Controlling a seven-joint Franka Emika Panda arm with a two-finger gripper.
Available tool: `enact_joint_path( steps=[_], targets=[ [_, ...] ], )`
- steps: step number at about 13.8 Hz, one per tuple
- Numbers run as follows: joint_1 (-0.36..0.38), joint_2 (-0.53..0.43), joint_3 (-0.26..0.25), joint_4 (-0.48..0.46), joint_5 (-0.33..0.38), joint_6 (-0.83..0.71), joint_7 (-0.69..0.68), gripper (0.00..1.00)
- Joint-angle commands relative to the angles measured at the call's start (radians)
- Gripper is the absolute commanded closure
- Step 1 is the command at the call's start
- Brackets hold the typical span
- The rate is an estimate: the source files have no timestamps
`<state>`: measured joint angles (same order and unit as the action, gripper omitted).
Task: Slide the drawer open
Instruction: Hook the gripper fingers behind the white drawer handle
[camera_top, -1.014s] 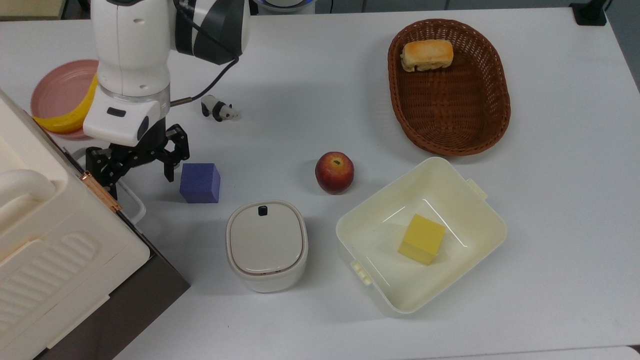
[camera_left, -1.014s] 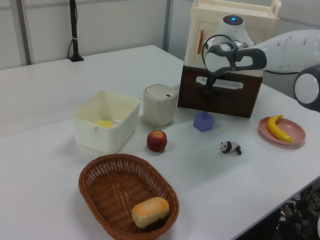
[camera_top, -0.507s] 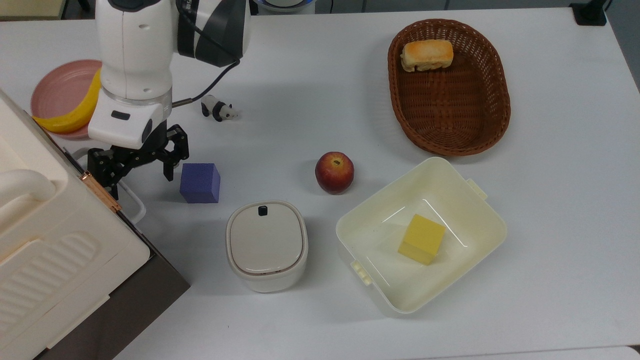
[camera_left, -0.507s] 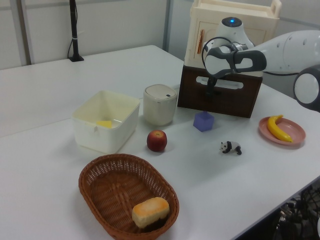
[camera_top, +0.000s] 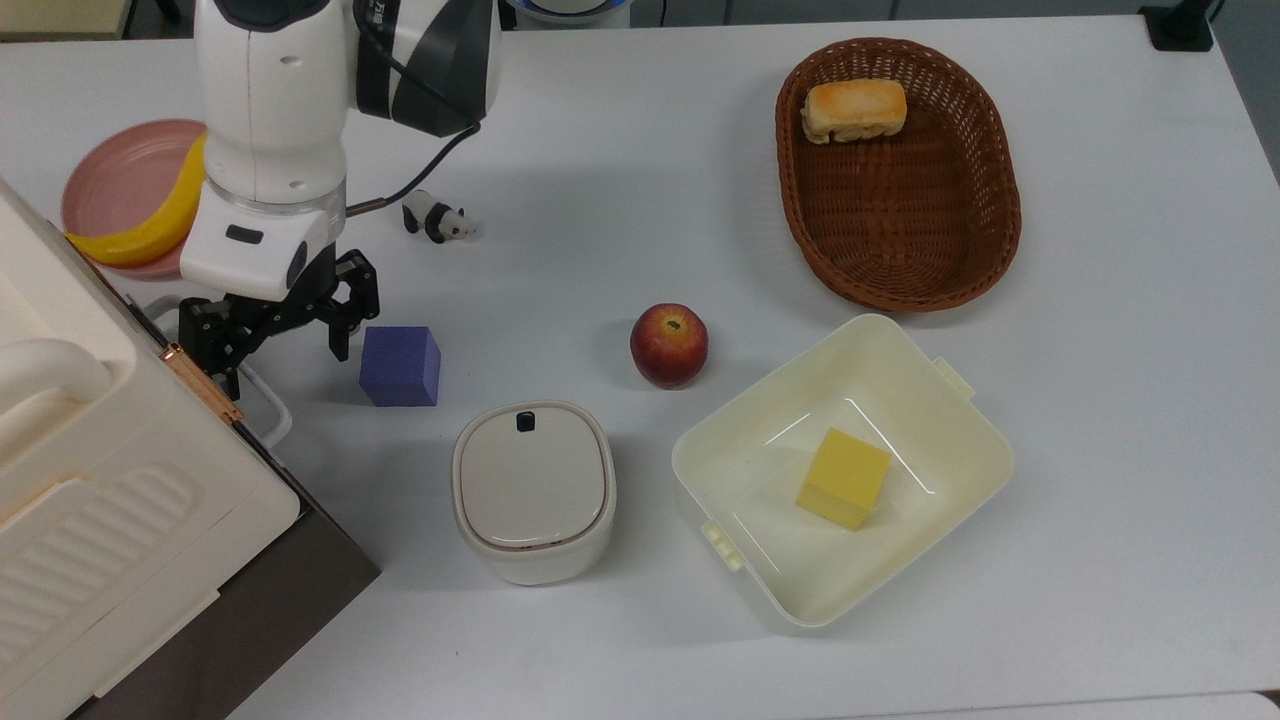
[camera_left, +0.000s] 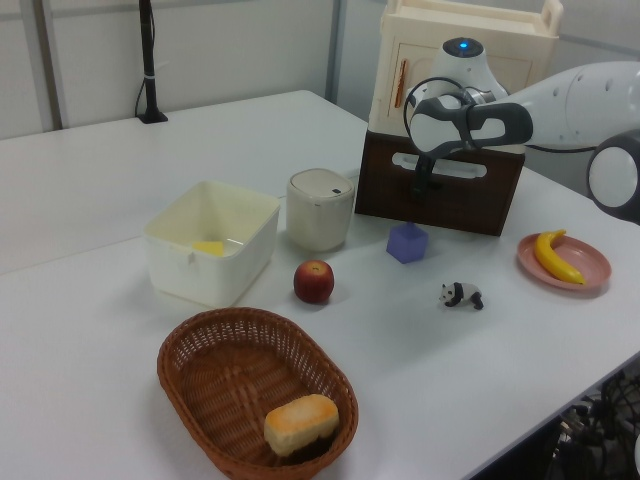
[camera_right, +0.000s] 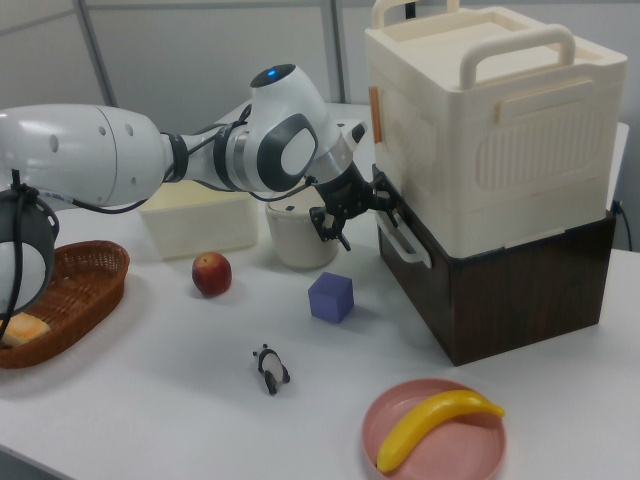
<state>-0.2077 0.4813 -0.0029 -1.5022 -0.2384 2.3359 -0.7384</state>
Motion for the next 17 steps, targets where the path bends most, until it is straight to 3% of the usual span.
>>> enact_joint_path(
  steps=[1, 3, 5, 7, 17],
  targets=[
    [0.004, -0.027, -0.008, -0.036, -0.013, 0.023, -0.012, 0.0],
    [0.004, -0.027, -0.008, -0.035, -0.013, 0.023, -0.007, 0.0],
    [0.004, -0.027, -0.008, -0.035, -0.013, 0.023, -0.006, 0.14],
    [0.004, -0.027, -0.008, -0.035, -0.012, 0.023, -0.003, 0.2],
    [0.001, -0.03, -0.009, -0.026, 0.002, 0.02, 0.004, 0.21]
  ],
)
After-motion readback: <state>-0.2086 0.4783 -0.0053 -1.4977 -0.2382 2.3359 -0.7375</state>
